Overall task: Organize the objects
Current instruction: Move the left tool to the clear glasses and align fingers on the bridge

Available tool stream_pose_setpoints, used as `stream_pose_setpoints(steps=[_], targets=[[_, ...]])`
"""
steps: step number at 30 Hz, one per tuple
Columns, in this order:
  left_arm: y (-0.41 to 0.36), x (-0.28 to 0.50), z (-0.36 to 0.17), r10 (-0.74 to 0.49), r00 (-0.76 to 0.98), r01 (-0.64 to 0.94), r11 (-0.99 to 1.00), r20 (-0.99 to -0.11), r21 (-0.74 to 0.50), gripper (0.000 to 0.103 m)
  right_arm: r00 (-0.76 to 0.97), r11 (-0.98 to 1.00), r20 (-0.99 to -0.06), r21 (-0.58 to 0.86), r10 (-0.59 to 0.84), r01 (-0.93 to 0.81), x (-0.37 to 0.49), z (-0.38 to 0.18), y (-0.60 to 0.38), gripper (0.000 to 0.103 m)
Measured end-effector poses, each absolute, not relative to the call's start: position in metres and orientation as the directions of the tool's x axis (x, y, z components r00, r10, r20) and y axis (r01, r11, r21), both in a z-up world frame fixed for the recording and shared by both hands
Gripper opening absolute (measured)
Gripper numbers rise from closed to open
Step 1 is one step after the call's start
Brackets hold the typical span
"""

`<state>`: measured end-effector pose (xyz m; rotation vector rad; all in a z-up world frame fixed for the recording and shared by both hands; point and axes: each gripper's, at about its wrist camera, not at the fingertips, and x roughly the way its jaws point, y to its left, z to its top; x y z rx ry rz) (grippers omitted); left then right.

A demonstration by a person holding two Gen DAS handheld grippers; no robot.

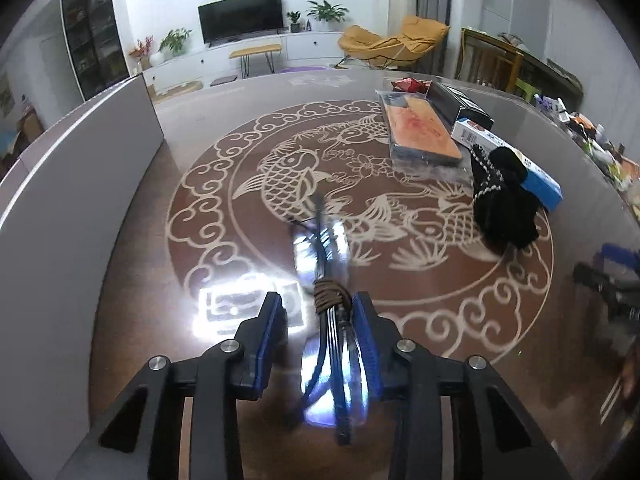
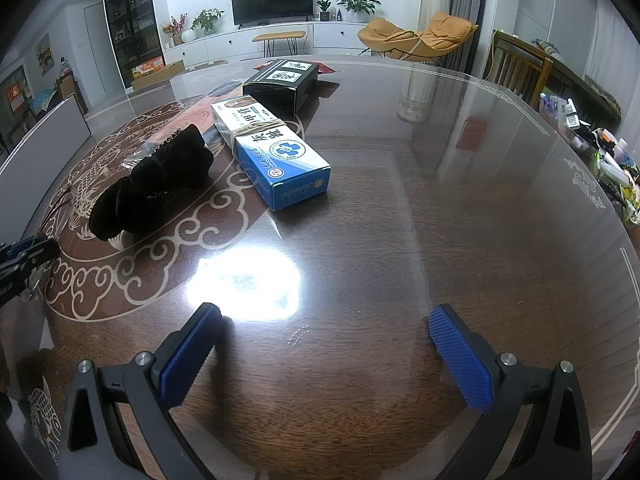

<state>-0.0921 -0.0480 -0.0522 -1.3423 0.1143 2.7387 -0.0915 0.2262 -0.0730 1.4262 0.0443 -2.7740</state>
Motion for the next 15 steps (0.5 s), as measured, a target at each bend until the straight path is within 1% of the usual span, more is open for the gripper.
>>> stream_pose_setpoints(steps=[5,6,7,8,9,15], targets=[[-0.058,-0.089,-0.054,0.051,-0.618,-0.085,-0.996,-0.785,0.003,0.055,-0.582,-0.999,-0.813,-0.015,-0.007,0.033,-0.091,-0.073,0.226,0.103],[-0.057,-0.089,-0.054,0.047,-0.615,-0.085,-0.996,-0.787,0.007,0.068,-0.582,-0.999,-0.813,-0.015,-0.007,0.033,-0.091,-0.073,0.226,0.103],[-0.057,-0.09,-0.056,0.036,-0.607,-0.078,-0.997,-0.794,0.014,0.079,-0.582,-0.999,-0.813,-0.015,-0.007,0.033,-0.091,-0.073,0.226,0.103],[-0.058,-0.092,-0.058,0.029,-0.598,-0.065,-0.998,-0.801,0.012,0.095,-0.582,-0.999,-0.813,-0.015,-0.007,0.033,-0.091,-0.073,0.226,0.103],[-0.061,-0.094,-0.06,0.025,-0.585,-0.049,-0.999,-0.811,0.005,0.102,-0.582,-0.999,-0.813,-0.015,-0.007,0.033,-0.091,-0.073,0.226,0.103],[-0.059,-0.096,-0.062,0.021,-0.58,-0.047,-0.999,-0.815,0.008,0.103,-0.582,-0.999,-0.813,-0.015,-0.007,0.033,-0.091,-0.073,0.226,0.103]])
